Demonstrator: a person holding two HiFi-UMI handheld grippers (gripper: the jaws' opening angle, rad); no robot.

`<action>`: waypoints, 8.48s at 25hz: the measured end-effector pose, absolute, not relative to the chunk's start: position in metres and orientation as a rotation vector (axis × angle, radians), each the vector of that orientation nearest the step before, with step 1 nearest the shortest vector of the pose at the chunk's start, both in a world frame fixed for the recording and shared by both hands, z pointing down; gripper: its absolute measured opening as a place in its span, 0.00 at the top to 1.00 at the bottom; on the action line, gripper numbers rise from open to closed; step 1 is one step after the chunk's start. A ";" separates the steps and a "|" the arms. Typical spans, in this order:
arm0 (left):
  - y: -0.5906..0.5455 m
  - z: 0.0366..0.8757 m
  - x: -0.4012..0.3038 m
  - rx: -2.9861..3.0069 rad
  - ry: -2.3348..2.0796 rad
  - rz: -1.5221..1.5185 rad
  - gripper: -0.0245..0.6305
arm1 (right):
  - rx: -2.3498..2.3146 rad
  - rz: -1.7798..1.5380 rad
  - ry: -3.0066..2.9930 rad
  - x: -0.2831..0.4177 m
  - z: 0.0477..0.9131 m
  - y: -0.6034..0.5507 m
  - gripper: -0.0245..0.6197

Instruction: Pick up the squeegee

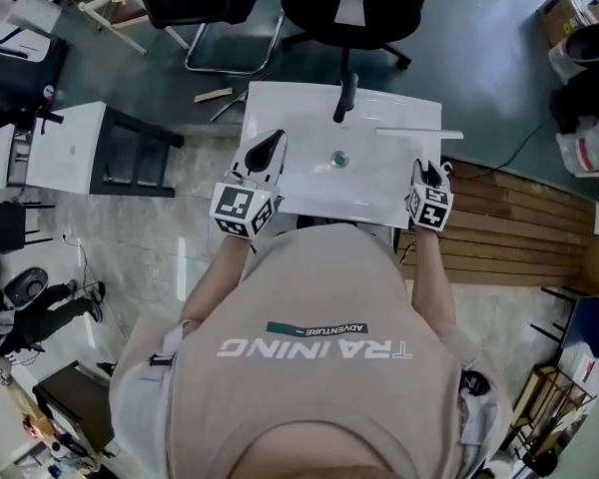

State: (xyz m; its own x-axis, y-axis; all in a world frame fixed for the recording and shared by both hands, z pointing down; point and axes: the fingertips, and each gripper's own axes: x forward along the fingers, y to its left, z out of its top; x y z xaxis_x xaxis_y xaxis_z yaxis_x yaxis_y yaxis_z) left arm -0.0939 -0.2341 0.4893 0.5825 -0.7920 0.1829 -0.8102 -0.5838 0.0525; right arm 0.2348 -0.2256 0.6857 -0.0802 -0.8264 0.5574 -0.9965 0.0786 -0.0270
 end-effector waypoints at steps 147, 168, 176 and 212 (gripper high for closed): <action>-0.359 0.272 -0.057 3.090 -1.330 -0.108 0.94 | 1.842 -0.270 -2.586 0.142 0.250 -0.322 0.81; -0.342 0.277 -0.066 3.071 -1.380 -0.085 0.94 | 1.840 -0.250 -2.614 0.143 0.253 -0.312 0.81; -0.336 0.258 -0.074 3.098 -1.430 -0.118 0.94 | 1.847 -0.262 -2.646 0.140 0.250 -0.308 0.81; -0.333 0.270 -0.058 3.068 -1.385 -0.113 0.94 | 1.900 -0.166 -2.618 0.160 0.268 -0.303 0.81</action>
